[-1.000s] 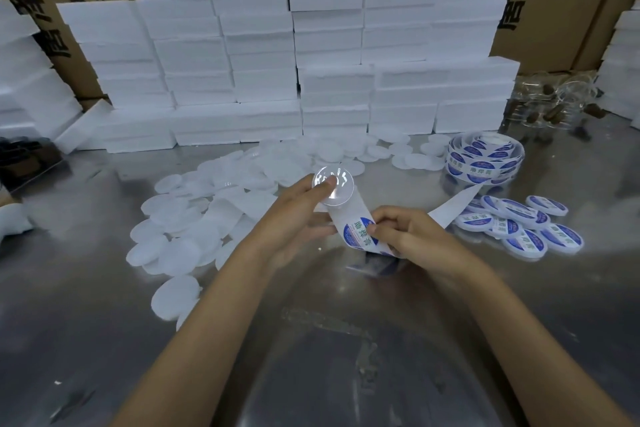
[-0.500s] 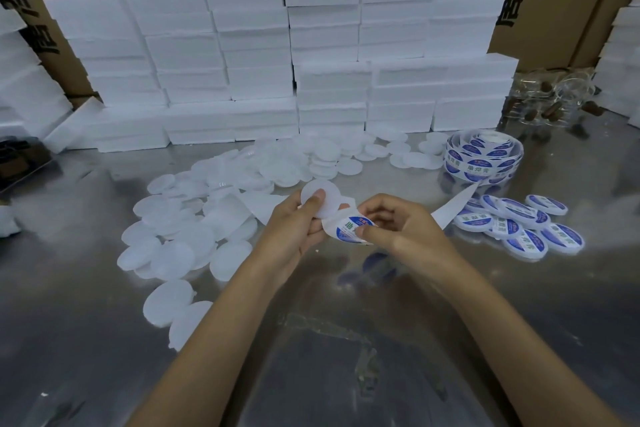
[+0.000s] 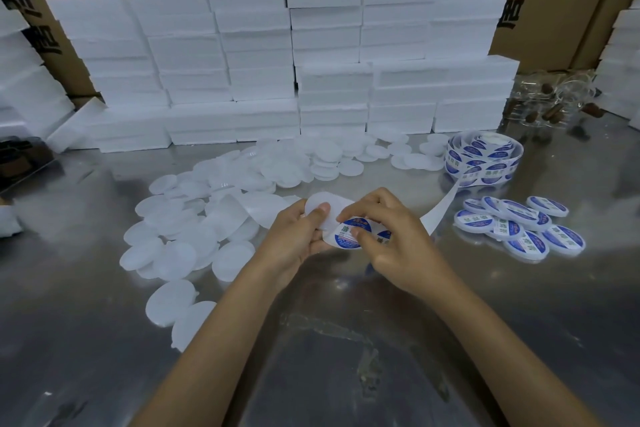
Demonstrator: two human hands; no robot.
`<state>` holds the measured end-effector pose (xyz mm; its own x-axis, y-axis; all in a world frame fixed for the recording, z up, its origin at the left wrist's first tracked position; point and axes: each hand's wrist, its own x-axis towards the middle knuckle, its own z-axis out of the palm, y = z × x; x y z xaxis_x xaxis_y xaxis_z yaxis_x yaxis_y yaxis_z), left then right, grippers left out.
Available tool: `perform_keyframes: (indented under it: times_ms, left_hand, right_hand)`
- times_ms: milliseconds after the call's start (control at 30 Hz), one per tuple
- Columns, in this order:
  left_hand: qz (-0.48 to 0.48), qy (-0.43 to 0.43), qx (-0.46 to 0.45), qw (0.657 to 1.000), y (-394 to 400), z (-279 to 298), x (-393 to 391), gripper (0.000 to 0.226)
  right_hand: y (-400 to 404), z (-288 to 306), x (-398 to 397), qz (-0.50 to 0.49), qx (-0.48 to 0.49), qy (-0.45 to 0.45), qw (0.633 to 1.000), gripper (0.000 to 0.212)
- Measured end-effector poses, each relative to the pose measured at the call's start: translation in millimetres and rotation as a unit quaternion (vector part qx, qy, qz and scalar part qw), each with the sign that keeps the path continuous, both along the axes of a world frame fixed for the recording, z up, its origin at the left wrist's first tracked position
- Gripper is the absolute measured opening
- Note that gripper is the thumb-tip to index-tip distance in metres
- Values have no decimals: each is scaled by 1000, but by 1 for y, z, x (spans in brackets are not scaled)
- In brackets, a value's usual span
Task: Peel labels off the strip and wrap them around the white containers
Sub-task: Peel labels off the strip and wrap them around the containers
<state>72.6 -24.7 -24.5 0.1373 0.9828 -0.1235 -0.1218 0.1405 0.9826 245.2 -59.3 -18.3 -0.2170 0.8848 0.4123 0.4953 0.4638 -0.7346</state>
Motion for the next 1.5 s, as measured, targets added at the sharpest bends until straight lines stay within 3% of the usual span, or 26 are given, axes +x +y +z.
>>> perform_keyframes:
  times_ms: [267, 333, 467, 533, 667, 800, 900, 1100, 1200, 1300, 1400, 1500]
  left_hand:
    - [13, -8, -31, 999, 0, 2, 2, 26]
    - [22, -1, -38, 999, -1, 2, 3, 14]
    - [45, 17, -20, 999, -3, 2, 5, 11]
    - [66, 29, -16, 997, -3, 5, 5, 26]
    - [105, 48, -6, 993, -4, 11, 2, 38]
    - [149, 198, 121, 961, -8, 16, -8, 23]
    - [184, 214, 176, 943, -11, 21, -14, 27]
    - [165, 115, 193, 960, -16, 31, -7, 14]
    - [91, -25, 128, 987, -19, 33, 2, 28]
    - [15, -139, 69, 988, -26, 33, 11, 36]
    - [-12, -199, 39, 979, -30, 33, 18, 35]
    - [-36, -225, 25, 973, -32, 34, 23, 53]
  right_hand:
    - [0, 0, -5, -24, 58, -46, 997, 24]
    - [-2, 2, -7, -25, 62, -33, 997, 24]
    - [-5, 11, -6, -6, 54, 61, 997, 15]
    - [-7, 17, -4, -8, 44, 145, 988, 11]
    - [-4, 23, 1, -29, 17, 269, 963, 31]
    - [-3, 26, 6, -51, -22, 329, 943, 40]
    - [-1, 23, 7, -46, -41, 331, 942, 40]
    - [-3, 20, 2, -12, -75, 306, 949, 38]
    - [-7, 24, 0, 17, -74, 324, 943, 31]
    - [-11, 27, -5, 37, -62, 326, 943, 29]
    - [-14, 27, -12, 31, -38, 294, 955, 29]
    - [-15, 24, -17, 18, -18, 270, 962, 30]
